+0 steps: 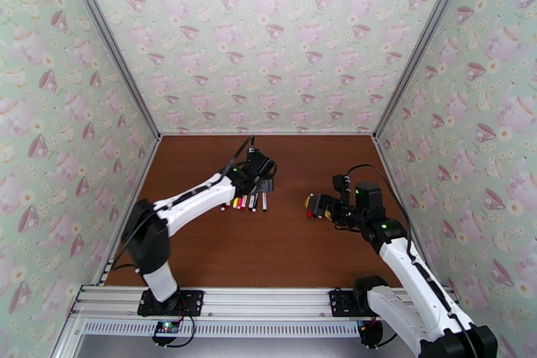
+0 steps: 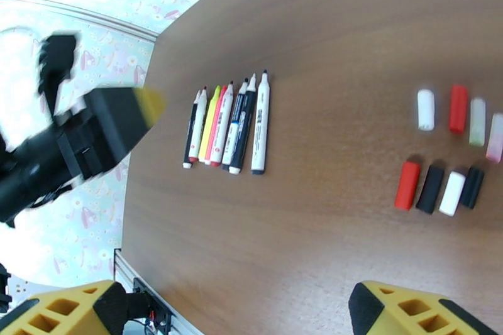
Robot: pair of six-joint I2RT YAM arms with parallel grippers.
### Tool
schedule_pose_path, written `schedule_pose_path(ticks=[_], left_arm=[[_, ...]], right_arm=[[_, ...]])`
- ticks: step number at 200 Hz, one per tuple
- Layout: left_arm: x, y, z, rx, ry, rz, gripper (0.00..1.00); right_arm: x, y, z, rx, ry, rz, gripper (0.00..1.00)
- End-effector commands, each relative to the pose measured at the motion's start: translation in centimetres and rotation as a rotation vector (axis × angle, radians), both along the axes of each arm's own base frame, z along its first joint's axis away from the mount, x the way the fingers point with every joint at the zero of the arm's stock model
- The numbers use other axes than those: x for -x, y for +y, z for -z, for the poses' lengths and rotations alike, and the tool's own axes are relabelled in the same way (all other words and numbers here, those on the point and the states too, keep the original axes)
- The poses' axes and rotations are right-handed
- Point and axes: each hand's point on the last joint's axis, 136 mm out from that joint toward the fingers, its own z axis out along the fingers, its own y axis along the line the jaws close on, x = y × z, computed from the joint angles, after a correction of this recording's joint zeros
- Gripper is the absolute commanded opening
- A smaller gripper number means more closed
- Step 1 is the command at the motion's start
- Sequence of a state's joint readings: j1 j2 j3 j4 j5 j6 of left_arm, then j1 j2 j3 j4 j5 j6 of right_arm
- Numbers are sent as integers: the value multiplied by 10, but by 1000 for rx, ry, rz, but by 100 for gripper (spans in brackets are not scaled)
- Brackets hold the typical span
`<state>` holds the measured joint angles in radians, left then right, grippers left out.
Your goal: Open the pen caps
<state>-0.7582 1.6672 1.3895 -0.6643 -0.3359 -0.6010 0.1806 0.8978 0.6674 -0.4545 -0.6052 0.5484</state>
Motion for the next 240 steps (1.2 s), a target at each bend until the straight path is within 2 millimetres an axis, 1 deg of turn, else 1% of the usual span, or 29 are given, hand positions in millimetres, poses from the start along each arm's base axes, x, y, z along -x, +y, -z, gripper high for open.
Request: schedule_pose_path(ticks=[1,10,34,53,59,61,64,75,102,115,153,183,209,214,222,240], left_arm=[[3,18,-24,50,-89,19,100],[6,30,-30,65,-119,14,100],[11,69,-37,96,-174,-30,100],[14,101,-36,95,-196,-86,100],[12,110,-42,97,-215,-101,100],[15,114,-34,85,-203,-104,100],[16,119,-32,78,-204,-111,100],[17,134,-32,68,-227,-134,100],[19,156,-34,26,-341,-138,100],[21,168,-34,20,-385,-162,100],[24,213,-19,-62,-426,-285,100],[18,236,-3,-161,-416,-303,100],[7,243,17,-201,-428,-241,100],[3,245,16,-199,-453,-242,100],[0,248,16,-187,-446,-233,100],[-8,249,14,-220,-507,-202,100]], right_arm=[[-15,-13,-1,80,-13,67,100],[-19,-19,0,106,-14,98,100],[-31,-35,4,179,-16,180,100],[-37,-41,5,215,-37,211,100],[-40,-44,5,225,-46,225,100],[-40,-45,5,228,-47,229,100],[-41,-46,5,234,-51,236,100],[-45,-51,4,256,-62,261,100],[-53,-61,3,293,-69,313,100],[-59,-72,7,325,-49,382,100],[-73,-97,8,418,-91,504,100],[-83,-111,8,473,-153,573,100],[-89,-121,11,519,-199,614,100],[-89,-124,11,530,-206,623,100],[-90,-126,12,552,-223,626,100],[-92,-132,13,594,-259,636,100]])
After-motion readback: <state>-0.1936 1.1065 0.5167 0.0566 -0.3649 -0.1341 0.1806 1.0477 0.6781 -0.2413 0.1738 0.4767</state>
